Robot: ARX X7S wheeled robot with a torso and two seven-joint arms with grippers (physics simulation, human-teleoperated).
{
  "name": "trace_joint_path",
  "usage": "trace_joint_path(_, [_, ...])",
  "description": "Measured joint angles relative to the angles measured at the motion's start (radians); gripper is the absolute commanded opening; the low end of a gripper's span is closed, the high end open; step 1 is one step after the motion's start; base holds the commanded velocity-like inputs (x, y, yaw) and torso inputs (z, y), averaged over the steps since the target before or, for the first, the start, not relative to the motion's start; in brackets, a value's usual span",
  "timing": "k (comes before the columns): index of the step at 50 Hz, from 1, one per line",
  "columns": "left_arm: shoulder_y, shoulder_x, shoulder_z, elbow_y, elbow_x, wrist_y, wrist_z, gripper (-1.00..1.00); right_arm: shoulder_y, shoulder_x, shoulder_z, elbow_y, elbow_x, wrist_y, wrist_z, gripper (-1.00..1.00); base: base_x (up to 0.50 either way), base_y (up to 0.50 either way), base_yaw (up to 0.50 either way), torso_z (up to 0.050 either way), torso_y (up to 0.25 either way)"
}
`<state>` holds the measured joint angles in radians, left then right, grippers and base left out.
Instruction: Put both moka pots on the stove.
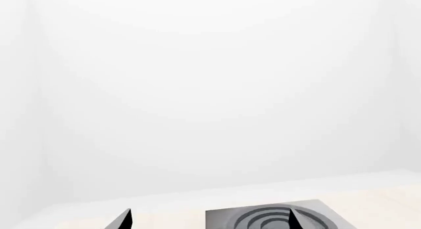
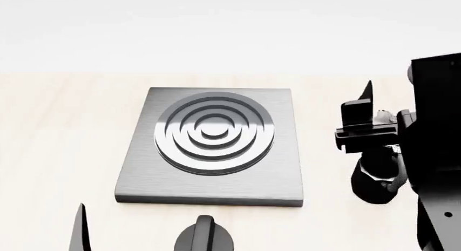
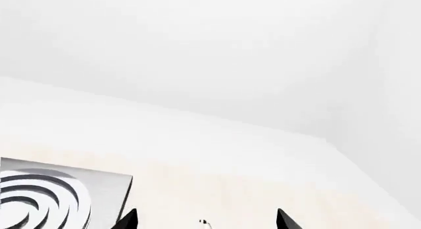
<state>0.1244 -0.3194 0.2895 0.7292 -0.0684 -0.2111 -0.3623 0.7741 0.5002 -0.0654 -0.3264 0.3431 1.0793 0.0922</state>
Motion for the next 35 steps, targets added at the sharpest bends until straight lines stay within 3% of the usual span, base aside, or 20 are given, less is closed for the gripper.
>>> trace_joint_path(35, [-0.004,-0.013,0.01,-0.005,-0.004,0.011,-0.017,1.0,0.081,0.059,-0.072,0.295,0.03,0.02,-0.137,1.0,0.0,0.0,0.0,0.0,0.0])
